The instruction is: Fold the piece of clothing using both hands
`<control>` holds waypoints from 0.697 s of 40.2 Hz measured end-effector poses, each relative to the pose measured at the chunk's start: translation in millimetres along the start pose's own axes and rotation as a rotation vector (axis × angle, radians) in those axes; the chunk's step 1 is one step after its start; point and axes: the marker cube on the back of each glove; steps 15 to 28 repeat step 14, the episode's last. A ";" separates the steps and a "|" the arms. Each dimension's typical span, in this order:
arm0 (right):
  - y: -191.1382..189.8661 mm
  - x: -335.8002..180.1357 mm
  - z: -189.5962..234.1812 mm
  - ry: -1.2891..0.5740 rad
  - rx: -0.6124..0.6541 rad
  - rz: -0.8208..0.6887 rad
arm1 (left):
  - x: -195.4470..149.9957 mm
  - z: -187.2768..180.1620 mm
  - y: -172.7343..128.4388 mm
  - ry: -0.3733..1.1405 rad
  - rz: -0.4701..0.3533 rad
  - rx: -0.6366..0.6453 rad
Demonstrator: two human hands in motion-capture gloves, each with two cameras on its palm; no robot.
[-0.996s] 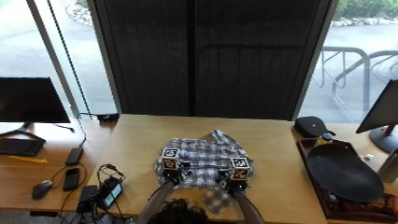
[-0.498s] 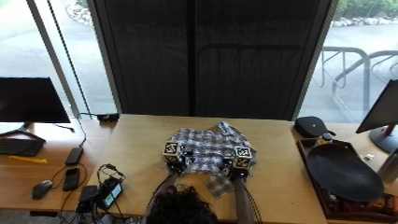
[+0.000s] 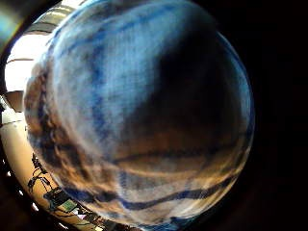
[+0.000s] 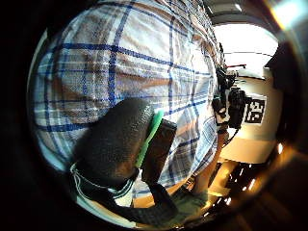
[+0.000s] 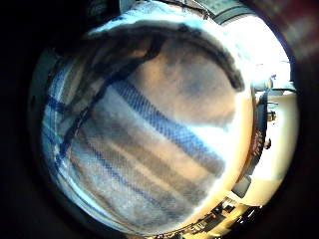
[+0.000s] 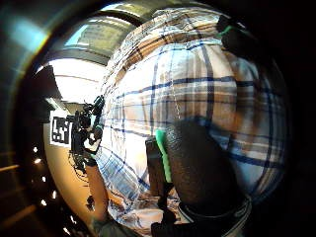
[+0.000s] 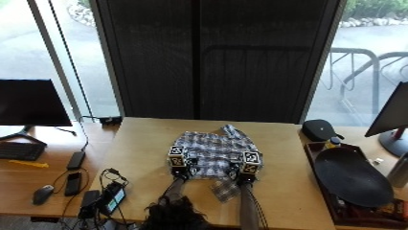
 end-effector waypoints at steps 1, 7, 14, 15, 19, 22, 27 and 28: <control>-1.2 -0.1 -0.2 -0.003 0.007 -0.005 | -0.4 -0.1 -1.1 0.000 0.003 0.009; -13.8 0.8 -0.2 -0.006 0.093 -0.034 | -2.0 0.0 -16.4 -0.006 0.040 0.105; -7.9 2.1 0.3 0.007 0.069 -0.020 | 4.6 -1.8 -6.2 0.045 0.054 0.043; -7.9 2.1 0.3 0.007 0.069 -0.020 | 4.6 -1.8 -6.2 0.045 0.054 0.043; -7.9 2.1 0.3 0.007 0.069 -0.020 | 4.6 -1.8 -6.2 0.045 0.054 0.043; -7.9 2.1 0.3 0.007 0.069 -0.020 | 4.6 -1.8 -6.2 0.045 0.054 0.043; -7.9 2.1 0.3 0.007 0.069 -0.020 | 4.6 -1.8 -6.2 0.045 0.054 0.043; -7.9 2.1 0.3 0.007 0.069 -0.020 | 4.6 -1.8 -6.2 0.045 0.054 0.043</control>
